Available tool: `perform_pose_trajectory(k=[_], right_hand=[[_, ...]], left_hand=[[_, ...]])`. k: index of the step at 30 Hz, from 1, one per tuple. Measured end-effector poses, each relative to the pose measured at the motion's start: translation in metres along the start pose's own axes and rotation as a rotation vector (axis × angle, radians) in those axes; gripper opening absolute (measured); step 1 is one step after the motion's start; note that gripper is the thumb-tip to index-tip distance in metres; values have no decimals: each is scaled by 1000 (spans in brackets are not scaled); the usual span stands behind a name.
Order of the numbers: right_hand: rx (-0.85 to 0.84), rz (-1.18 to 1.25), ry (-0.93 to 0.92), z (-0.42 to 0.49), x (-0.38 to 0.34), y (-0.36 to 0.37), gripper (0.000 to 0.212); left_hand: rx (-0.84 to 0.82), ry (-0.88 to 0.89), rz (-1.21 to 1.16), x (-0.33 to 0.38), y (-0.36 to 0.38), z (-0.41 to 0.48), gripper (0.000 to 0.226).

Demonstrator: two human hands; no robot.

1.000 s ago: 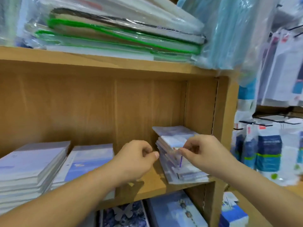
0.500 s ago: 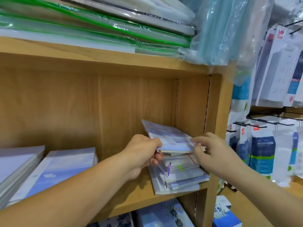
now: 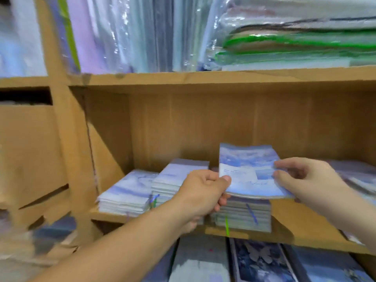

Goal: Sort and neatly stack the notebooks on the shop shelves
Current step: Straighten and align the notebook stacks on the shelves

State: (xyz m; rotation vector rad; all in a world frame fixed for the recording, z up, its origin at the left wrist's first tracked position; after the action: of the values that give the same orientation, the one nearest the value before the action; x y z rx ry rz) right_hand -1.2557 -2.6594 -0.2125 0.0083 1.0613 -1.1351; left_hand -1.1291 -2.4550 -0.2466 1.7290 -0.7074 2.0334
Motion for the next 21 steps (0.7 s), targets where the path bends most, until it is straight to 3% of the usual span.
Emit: perform_pose_trajectory(k=[4,6,8,11,12,13,17,21], right_hand=[[-57,-46,-198,-5,-75,70,8],[-116,-63,-262,-7,-106,109,14],[-201,-106,-323,-8,-134,151,32],[-435,-239,-358,-9,-161,215,83],[-491,-296,-365,-9,-164,233,90],[-518,-337,-383,-8,-166,249,86],[-456,-587,-544,-7,-166,285,40],[-498,-817,-567,-4,-157,302,37]], left_hand=[[-49,11,-69,-14,-89,-37,7],[18,17,-63,-24,-139,-46,15],[147,16,-33,-34,-192,-53,16],[304,-30,-23,-51,-260,-56,13],[330,-58,-20,-59,-275,-53,13],[350,-94,-18,-67,-288,-50,12],[372,-188,-18,-91,-313,-34,13],[386,-139,38,-95,-315,-25,12]])
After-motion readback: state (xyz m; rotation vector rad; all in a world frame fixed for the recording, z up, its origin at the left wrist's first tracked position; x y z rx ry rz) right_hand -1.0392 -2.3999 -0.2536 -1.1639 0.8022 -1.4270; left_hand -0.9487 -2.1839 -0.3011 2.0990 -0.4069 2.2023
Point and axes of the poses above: each hand's wrist, its own z-axis towards the middle knuckle, its own y-axis out of the palm, x = y × z, the point moved 4 cm from there along z, towards the middle knuckle, and after that the axes turned 3 degrees about -y, right-handed, at the moved point
